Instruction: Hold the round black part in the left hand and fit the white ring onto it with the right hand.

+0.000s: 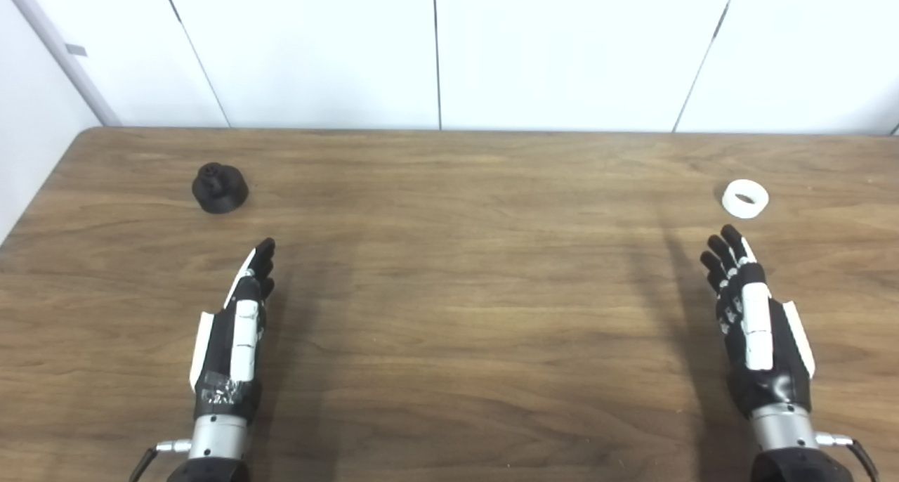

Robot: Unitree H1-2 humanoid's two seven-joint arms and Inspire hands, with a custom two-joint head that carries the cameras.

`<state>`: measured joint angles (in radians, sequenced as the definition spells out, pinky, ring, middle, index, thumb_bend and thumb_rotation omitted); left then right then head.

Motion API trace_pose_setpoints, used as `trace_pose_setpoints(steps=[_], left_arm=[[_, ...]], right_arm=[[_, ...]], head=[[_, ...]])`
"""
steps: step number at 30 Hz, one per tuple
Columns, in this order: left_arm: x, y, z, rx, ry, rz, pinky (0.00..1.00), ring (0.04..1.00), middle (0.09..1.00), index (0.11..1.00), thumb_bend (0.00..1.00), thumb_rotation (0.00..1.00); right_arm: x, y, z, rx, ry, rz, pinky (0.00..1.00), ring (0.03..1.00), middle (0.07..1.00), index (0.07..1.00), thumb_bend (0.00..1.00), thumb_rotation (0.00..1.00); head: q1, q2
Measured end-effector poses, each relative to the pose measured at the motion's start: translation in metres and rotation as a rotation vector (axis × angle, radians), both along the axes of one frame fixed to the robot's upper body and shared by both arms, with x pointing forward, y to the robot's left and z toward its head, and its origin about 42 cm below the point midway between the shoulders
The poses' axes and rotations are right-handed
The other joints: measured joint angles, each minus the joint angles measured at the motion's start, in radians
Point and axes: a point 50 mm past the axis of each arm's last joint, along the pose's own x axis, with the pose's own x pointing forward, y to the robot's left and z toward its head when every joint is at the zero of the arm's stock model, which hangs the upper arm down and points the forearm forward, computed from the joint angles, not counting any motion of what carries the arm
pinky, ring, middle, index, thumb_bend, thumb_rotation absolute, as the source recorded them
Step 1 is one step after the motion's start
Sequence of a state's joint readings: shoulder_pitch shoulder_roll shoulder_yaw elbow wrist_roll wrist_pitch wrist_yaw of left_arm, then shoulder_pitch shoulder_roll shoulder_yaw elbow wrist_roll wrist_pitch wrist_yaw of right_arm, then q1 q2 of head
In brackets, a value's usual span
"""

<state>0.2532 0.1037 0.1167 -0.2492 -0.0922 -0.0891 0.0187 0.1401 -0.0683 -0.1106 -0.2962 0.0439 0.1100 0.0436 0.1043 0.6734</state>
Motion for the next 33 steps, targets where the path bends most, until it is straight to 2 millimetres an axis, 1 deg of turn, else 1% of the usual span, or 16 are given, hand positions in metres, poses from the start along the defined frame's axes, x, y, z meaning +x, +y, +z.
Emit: trace_pose_setpoints(steps=[10, 20, 23, 24, 26, 30, 31, 33], left_arm=[[-0.0003, 0.0010, -0.0003, -0.017, -0.002, 0.001, 1.00, 1.000, 0.979, 0.949, 0.58, 0.95], [-0.0003, 0.0013, -0.0005, -0.014, -0.001, 0.002, 1.00, 1.000, 0.980, 0.954, 0.57, 0.97], [-0.0004, 0.0012, -0.0010, -0.014, 0.001, 0.001, 1.00, 1.000, 0.980, 0.957, 0.56, 0.97], [-0.0003, 0.0009, -0.0011, -0.013, 0.001, 0.000, 1.00, 1.000, 0.982, 0.959, 0.56, 0.97], [-0.0002, 0.0000, -0.0017, -0.011, 0.002, -0.003, 1.00, 1.000, 0.982, 0.960, 0.56, 0.97], [-0.0002, -0.0019, -0.0066, 0.000, 0.008, -0.005, 1.00, 0.995, 0.967, 0.946, 0.53, 0.94], [-0.0002, -0.0021, -0.0065, 0.003, 0.004, -0.003, 1.00, 0.990, 0.962, 0.942, 0.52, 0.92], [-0.0004, -0.0022, -0.0057, 0.008, -0.017, 0.004, 1.00, 0.977, 0.948, 0.926, 0.52, 0.89]], right_arm=[[0.0000, 0.0004, -0.0001, -0.012, 0.002, -0.002, 1.00, 0.946, 0.946, 0.954, 0.50, 1.00], [0.0000, 0.0005, -0.0001, -0.015, 0.002, -0.004, 1.00, 0.943, 0.949, 0.957, 0.50, 1.00], [-0.0001, 0.0003, -0.0002, -0.015, 0.002, -0.005, 1.00, 0.942, 0.949, 0.956, 0.50, 1.00], [-0.0001, 0.0001, -0.0002, -0.015, 0.002, -0.006, 1.00, 0.945, 0.950, 0.957, 0.50, 1.00], [-0.0001, -0.0005, -0.0013, -0.014, 0.004, -0.007, 1.00, 0.956, 0.957, 0.962, 0.49, 1.00], [0.0000, -0.0025, -0.0080, -0.006, 0.024, -0.009, 1.00, 0.967, 0.967, 0.973, 0.49, 1.00], [-0.0002, -0.0026, -0.0079, -0.006, 0.020, -0.009, 1.00, 0.967, 0.968, 0.975, 0.48, 1.00], [-0.0002, -0.0027, -0.0074, -0.006, 0.007, -0.006, 1.00, 0.972, 0.974, 0.979, 0.47, 1.00]], head=[[-0.003, 0.000], [-0.006, -0.002], [0.015, -0.017], [0.035, -0.031], [0.035, -0.031], [0.104, -0.093], [0.104, -0.094], [0.132, -0.117]])
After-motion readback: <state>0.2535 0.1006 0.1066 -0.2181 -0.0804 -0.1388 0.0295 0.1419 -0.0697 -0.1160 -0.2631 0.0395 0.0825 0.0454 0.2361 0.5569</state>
